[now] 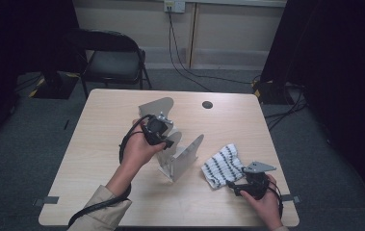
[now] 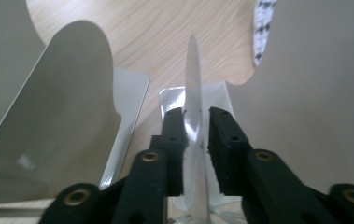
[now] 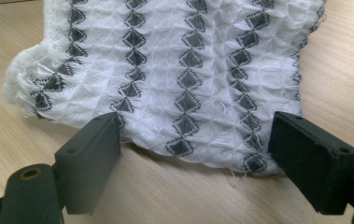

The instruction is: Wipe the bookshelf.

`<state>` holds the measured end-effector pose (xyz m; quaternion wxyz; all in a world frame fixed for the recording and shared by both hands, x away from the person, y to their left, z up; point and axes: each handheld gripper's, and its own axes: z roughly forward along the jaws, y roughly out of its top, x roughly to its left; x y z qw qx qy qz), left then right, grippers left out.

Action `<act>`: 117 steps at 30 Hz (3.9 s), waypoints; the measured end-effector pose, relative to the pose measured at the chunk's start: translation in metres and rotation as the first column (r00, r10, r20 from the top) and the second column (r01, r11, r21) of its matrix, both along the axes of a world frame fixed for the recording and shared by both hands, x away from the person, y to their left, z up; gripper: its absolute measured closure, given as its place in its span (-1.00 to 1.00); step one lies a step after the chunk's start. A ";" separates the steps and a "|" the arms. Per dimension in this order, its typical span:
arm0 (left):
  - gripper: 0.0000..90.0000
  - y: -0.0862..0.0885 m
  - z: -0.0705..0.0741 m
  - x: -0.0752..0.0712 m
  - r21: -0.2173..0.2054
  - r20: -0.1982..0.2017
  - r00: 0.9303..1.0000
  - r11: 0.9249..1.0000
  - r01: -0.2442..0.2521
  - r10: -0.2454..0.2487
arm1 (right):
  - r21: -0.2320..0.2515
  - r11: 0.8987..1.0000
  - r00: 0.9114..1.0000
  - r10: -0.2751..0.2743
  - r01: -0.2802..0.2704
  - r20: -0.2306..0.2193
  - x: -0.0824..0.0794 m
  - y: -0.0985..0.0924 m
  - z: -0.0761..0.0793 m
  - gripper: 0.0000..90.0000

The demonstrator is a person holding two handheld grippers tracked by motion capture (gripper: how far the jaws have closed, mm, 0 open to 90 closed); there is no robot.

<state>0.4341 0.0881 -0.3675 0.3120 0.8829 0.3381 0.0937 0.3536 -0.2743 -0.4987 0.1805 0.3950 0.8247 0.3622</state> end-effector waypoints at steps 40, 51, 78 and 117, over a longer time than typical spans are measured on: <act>1.00 -0.013 0.016 -0.005 0.070 -0.016 0.993 0.990 0.119 -0.118 | 0.000 1.000 1.000 0.004 -0.004 0.002 0.001 0.000 0.000 -0.64; 1.00 -0.030 0.022 -0.011 0.074 -0.010 0.982 0.979 0.189 -0.189 | 0.000 1.000 1.000 0.004 -0.004 0.002 0.001 0.000 0.000 -0.64; 1.00 -0.005 0.012 -0.025 0.072 -0.008 0.973 0.970 0.232 -0.232 | 0.000 1.000 1.000 0.006 -0.006 0.002 0.002 0.000 0.000 -0.64; 0.50 0.042 0.025 -0.031 0.050 0.038 0.993 0.993 0.110 -0.112 | 0.000 1.000 1.000 0.008 -0.008 0.002 0.002 0.000 0.000 -0.64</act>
